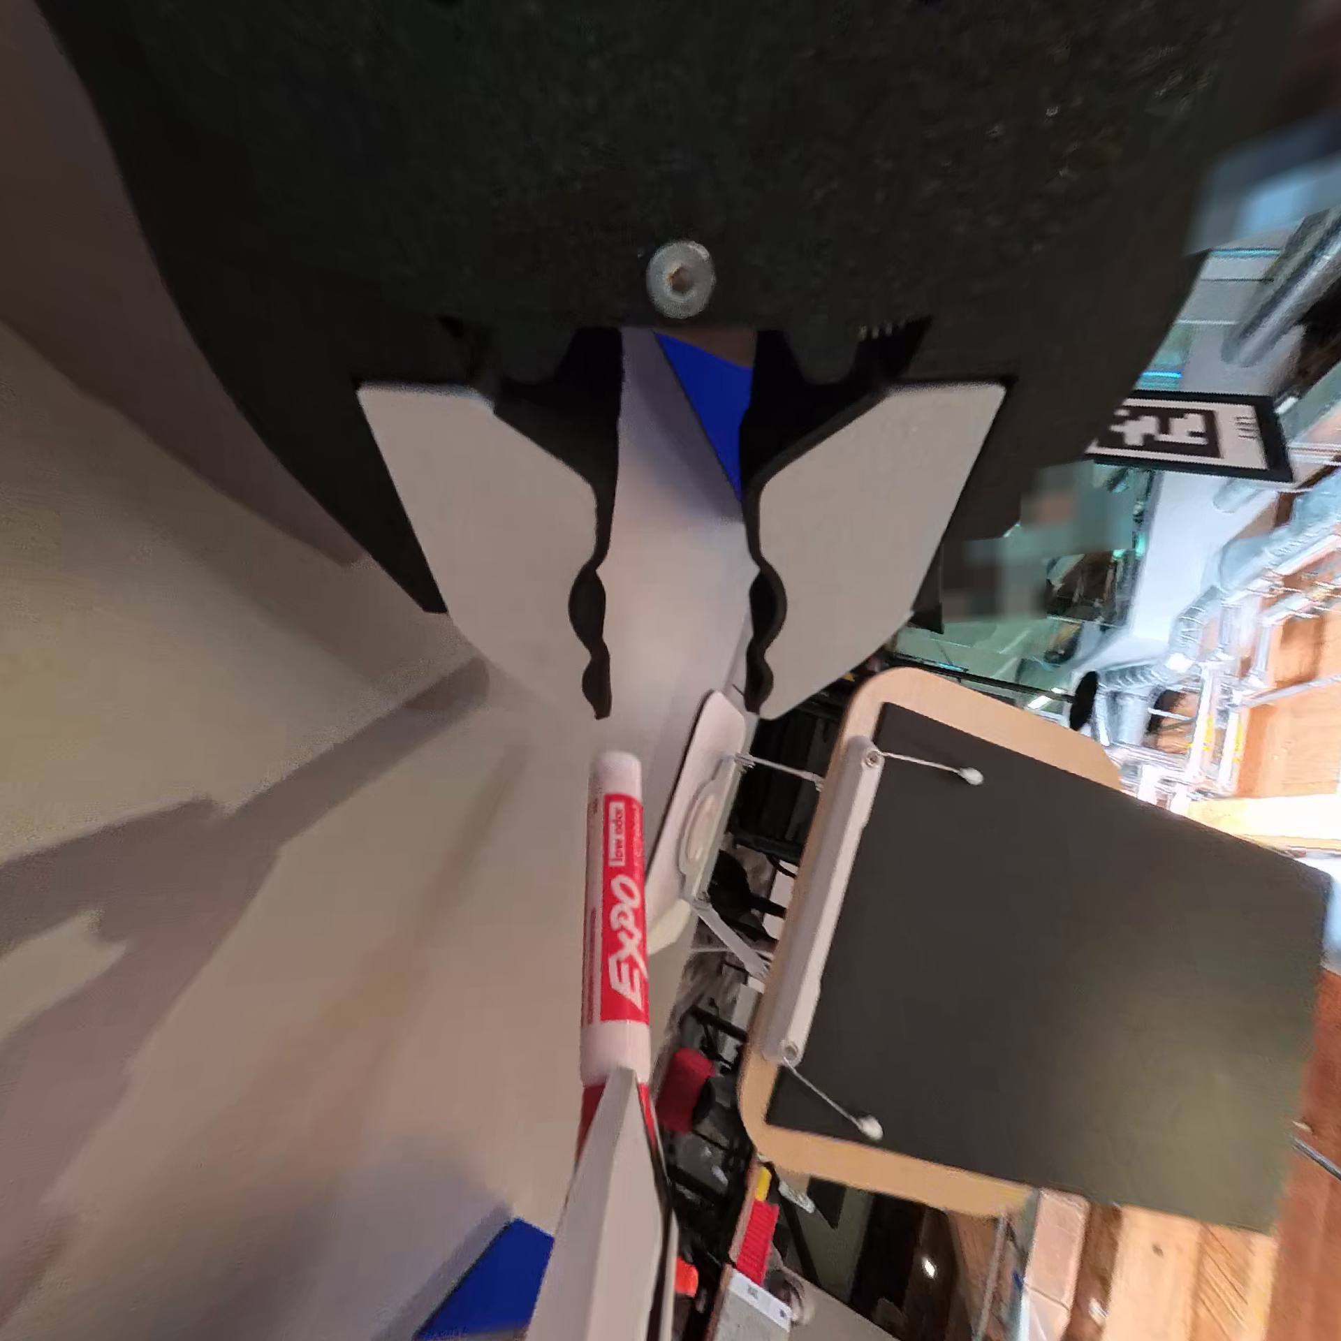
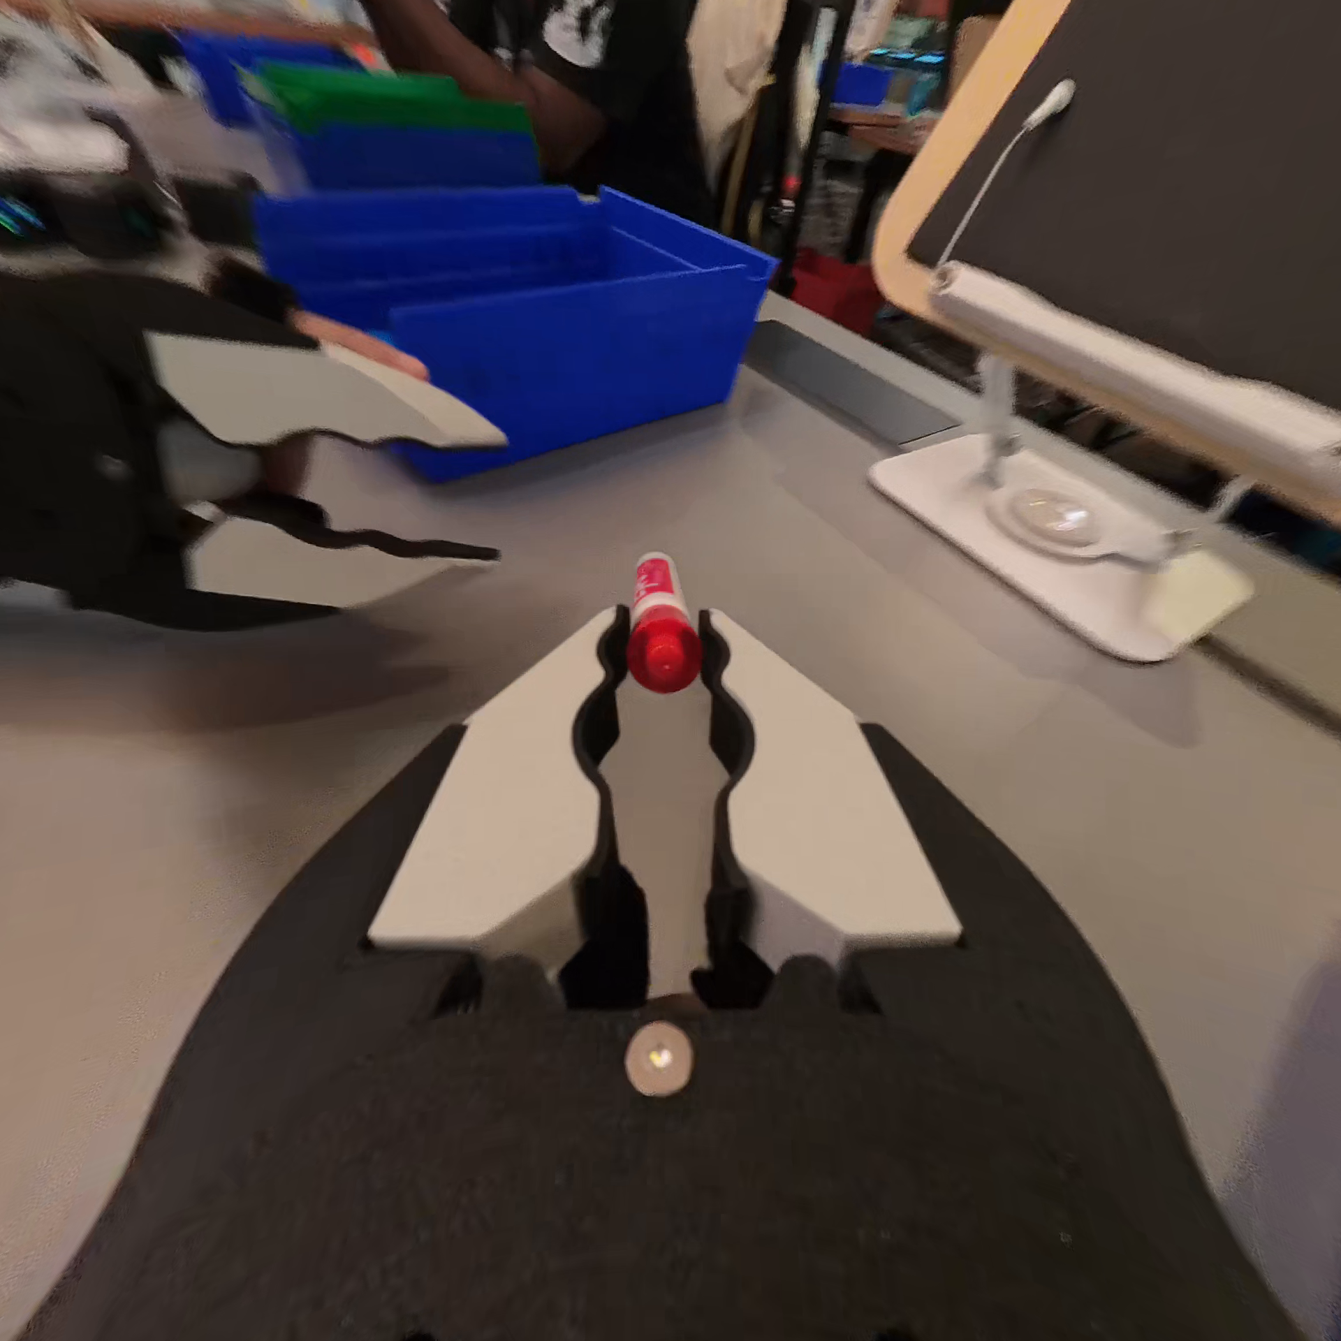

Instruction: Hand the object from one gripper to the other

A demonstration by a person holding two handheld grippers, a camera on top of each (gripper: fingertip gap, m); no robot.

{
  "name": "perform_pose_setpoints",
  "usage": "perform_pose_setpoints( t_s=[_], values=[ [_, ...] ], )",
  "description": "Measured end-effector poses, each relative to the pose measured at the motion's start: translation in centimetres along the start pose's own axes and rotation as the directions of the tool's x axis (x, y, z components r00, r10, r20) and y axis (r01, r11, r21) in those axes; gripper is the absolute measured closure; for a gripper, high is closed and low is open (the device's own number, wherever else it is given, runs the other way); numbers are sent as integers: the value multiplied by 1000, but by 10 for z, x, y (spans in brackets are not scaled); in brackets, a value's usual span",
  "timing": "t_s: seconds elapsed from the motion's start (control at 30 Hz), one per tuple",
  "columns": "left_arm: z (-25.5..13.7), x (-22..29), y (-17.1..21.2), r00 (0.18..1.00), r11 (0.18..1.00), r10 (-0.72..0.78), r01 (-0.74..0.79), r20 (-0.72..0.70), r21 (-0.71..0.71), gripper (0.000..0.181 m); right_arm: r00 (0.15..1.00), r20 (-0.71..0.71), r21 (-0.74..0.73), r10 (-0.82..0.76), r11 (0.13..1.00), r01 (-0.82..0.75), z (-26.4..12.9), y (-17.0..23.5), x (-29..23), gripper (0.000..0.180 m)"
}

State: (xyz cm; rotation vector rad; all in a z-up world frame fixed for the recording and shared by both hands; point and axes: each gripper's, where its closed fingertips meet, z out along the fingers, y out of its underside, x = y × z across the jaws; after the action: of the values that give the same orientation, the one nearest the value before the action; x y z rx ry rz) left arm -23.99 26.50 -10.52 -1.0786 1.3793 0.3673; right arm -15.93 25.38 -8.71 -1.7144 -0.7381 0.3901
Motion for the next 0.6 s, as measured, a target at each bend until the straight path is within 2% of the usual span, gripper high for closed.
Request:
perform_pose_setpoints(
  t_s=[0.03,0.1,0.23,0.37,0.47,0.6],
  values=[
    [-2,-1,-5,1000,1000,18,-19,13,20,143,995,-44,-13,-85,996,85,0,-1,1,161],
    [-5,1,-14,998,997,56,-57,30,52,143,984,-28,-19,-175,984,175,2,-3,-14,161],
    [-6,9,-27,996,993,82,-84,33,79,142,990,135,22,-41,999,38,11,-11,-50,161],
    [-7,12,-31,998,994,62,-64,23,89,141,960,267,47,80,994,-96,14,-20,-74,161],
    [-8,9,-32,997,993,72,-75,36,89,162,957,275,22,91,995,-101,17,-17,-80,161],
    [-7,4,-30,999,996,40,-42,36,80,163,936,326,61,135,985,-163,14,-20,-82,157]
  ],
)
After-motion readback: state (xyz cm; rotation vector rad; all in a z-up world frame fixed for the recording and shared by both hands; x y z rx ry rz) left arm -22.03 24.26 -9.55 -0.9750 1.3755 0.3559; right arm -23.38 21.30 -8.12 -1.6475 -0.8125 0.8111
